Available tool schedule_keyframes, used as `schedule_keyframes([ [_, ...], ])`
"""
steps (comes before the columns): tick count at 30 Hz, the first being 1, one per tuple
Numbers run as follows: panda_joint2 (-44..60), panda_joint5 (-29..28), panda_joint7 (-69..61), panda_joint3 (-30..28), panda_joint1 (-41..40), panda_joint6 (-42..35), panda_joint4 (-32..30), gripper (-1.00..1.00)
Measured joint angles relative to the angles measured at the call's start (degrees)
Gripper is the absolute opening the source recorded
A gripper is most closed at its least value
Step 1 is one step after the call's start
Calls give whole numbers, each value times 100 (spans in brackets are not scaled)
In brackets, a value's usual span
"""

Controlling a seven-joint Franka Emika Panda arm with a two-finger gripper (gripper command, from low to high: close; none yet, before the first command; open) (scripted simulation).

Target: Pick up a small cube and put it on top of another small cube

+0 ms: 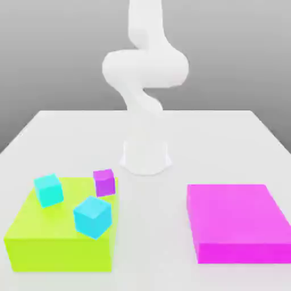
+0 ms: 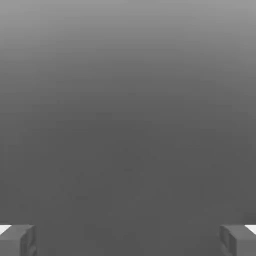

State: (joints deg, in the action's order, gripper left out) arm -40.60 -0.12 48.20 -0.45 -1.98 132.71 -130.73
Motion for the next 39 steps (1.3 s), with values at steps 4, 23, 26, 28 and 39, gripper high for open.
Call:
schedule_keyframes([
  [4,864,-27,395,-101,-300,153,174,0],
  [23,4822,330,1864,-849,-1524,850,968,0],
  [26,5457,503,2017,-955,-1686,954,1095,0],
  [28,5882,635,2109,-1021,-1815,1021,1181,0],
  [39,7680,1177,2180,-927,-2323,1771,1565,-100],
])
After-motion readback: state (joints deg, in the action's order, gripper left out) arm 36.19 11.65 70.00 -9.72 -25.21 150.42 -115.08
